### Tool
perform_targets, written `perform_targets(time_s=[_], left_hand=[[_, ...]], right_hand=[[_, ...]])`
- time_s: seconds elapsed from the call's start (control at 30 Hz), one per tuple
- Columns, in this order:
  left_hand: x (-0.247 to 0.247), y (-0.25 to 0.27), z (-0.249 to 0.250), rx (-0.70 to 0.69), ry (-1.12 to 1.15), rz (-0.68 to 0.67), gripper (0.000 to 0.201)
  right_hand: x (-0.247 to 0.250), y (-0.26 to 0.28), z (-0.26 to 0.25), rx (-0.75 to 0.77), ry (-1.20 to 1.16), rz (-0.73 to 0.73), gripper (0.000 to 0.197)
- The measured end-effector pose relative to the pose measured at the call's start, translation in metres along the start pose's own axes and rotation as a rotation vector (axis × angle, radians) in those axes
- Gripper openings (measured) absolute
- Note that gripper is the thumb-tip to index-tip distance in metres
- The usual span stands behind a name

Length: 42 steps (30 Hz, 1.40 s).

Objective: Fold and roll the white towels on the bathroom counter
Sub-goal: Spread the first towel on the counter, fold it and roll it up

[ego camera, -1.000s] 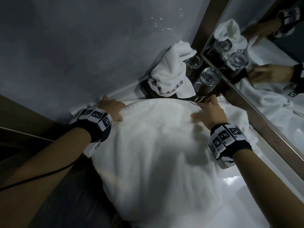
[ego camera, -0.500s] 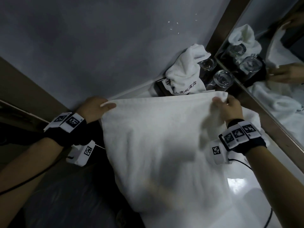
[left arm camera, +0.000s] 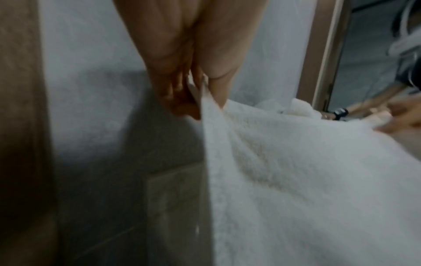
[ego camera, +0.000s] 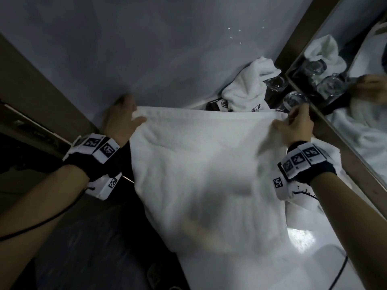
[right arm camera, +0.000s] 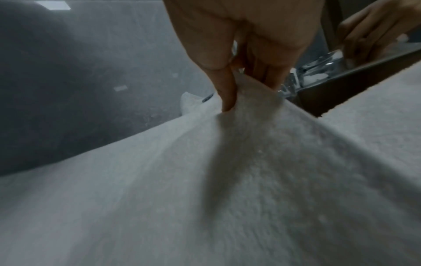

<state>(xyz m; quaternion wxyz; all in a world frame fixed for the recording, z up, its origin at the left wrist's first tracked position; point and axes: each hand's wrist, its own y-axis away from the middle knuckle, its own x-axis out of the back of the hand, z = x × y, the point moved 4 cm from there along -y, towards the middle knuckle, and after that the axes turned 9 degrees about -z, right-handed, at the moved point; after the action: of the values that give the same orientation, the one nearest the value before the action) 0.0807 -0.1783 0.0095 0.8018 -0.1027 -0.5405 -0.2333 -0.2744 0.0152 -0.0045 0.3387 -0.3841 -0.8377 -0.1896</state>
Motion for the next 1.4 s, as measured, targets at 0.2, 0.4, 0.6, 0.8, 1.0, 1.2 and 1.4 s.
perform_targets(time_s=[0.2, 0.4, 0.6, 0.8, 1.0, 1.2, 1.4], left_hand=[[-0.011, 0.007, 0.023, -0.085, -0.035, -0.02, 0.023], [-0.064, 0.066, 0.044, -0.124, 0.065, -0.211, 0.044], [-0.133, 0.152, 0.074, -0.346, -0.045, -0.477, 0.051], [-0.157, 0.198, 0.074, -0.397, -0.233, -0.568, 0.071], [-0.16, 0.223, 0.078, -0.385, -0.446, -0.56, 0.057], [-0.143, 0.228, 0.089, -0.352, -0.574, -0.346, 0.03], [-0.108, 0.219, 0.053, -0.24, -0.407, -0.352, 0.02]], right_hand=[[-0.02, 0.012, -0.002, 0.214, 0.265, -0.139, 0.04], [-0.033, 0.071, 0.001, 0.308, 0.22, -0.27, 0.044], [-0.064, 0.162, 0.002, 0.361, 0.049, -0.629, 0.025], [-0.073, 0.211, 0.025, 0.235, 0.163, -0.752, 0.025], [-0.081, 0.247, 0.036, 0.206, 0.261, -0.885, 0.065], [-0.091, 0.267, 0.048, 0.267, 0.526, -0.804, 0.081], [-0.055, 0.259, 0.076, 0.203, 0.747, -0.729, 0.094]])
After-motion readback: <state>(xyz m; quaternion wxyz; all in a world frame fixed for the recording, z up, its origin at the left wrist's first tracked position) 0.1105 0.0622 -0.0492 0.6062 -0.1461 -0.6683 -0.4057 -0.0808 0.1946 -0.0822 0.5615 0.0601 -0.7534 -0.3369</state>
